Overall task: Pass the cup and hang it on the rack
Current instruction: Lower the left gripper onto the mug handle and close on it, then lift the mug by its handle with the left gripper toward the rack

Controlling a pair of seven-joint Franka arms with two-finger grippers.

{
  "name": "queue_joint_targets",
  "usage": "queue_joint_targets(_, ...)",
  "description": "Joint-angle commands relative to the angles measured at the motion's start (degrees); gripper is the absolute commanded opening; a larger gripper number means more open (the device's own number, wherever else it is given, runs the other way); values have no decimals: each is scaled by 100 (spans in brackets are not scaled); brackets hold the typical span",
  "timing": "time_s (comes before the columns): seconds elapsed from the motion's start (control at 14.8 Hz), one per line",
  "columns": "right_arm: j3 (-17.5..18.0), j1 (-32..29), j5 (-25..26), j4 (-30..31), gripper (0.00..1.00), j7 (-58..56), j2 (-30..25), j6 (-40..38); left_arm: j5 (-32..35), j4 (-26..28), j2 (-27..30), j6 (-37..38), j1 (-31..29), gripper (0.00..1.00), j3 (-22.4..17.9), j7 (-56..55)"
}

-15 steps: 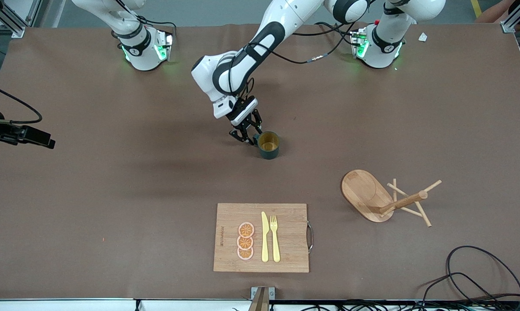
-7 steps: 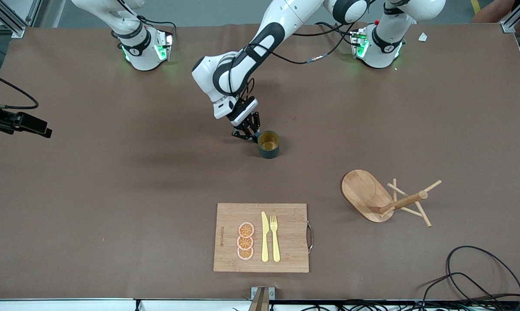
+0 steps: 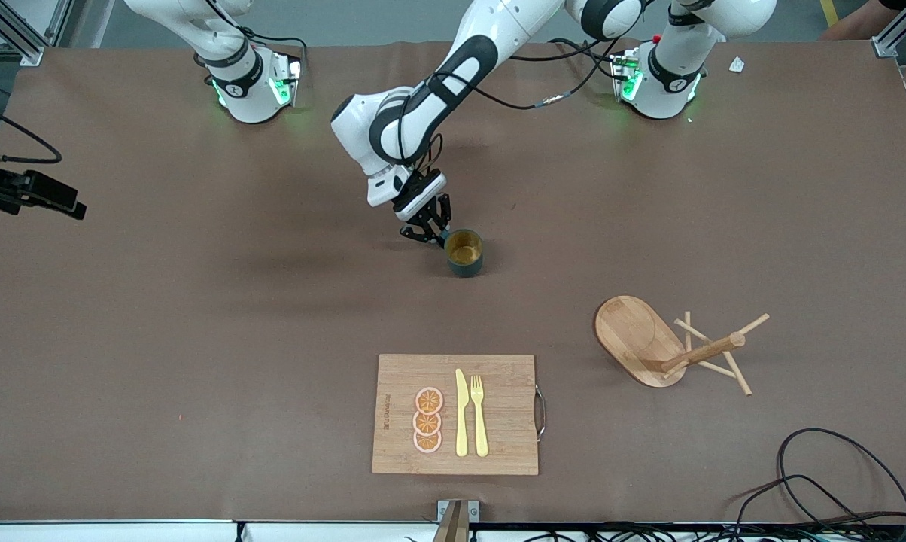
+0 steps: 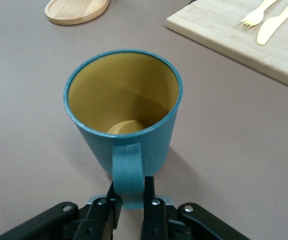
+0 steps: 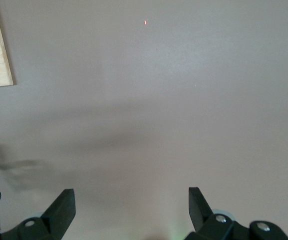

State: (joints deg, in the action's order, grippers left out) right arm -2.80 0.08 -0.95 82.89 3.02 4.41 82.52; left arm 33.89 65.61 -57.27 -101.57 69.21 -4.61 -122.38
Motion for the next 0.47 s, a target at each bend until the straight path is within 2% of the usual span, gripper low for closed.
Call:
queue_joint_targets(0.0, -72, 54, 16, 666, 100, -65, -511, 167, -312, 48, 522, 49, -311, 6, 13, 424)
queue_joint_targets(0.41, -72, -60, 25, 703, 100, -259, -582, 168, -1409, 39, 1497, -284, -1092, 4, 13, 1057)
